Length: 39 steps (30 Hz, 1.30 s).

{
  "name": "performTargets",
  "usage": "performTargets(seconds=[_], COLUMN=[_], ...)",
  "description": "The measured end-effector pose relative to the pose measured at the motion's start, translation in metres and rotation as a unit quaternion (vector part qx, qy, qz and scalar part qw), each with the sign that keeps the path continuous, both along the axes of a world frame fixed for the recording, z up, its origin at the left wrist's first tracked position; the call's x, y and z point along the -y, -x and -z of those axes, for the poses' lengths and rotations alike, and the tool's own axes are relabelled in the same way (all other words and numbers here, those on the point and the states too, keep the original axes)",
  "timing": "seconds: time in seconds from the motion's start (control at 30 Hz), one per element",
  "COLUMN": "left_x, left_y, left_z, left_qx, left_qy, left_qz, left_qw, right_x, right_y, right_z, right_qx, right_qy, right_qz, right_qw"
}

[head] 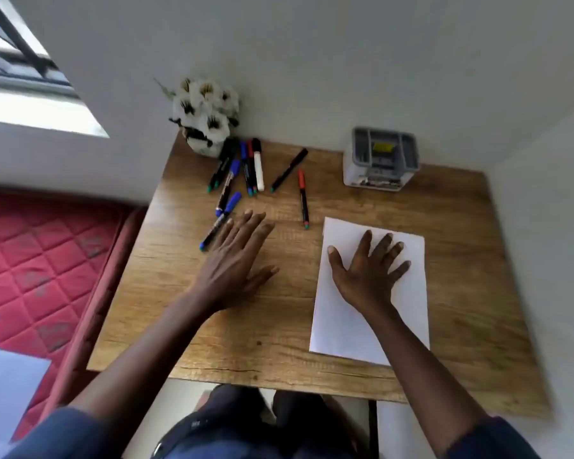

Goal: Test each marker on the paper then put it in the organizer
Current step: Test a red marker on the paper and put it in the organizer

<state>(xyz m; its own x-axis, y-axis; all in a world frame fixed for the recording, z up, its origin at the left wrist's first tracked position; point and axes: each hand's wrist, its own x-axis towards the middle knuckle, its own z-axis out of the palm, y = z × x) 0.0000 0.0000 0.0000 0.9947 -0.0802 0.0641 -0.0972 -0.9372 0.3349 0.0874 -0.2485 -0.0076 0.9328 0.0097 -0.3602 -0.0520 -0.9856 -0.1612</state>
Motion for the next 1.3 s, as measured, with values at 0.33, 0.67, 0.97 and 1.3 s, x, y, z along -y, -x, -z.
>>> performTargets(seconds=[0.33,0.67,0.97,1.3], left_x=[-0.011,-0.006,-0.005,-0.007], left_y=[-0.005,0.005,0.007,0.0], left_z=[0.039,0.039,0.042,0.046], left_qx=[-0.01,0.031,0.06,0.07], left_qy=[-0.059,-0.011,-0.035,-0.03], left_qz=[0.005,0.002,-0.064,-0.058], left_qw=[0.998,0.999,0.996,0.995], right_x=[0.016,0.017,0.014,-0.044], right_y=[-0.002,0.008,0.028,-0.044], right_z=[0.04,0.039,0.033,-0.018], right_qx=[0.151,0.156,0.141,0.287], right_qy=[0.046,-0.012,-0.039,-0.223], right_qz=[-0.177,-0.257,-0.294,-0.181], right_qw=[0.971,0.954,0.945,0.914])
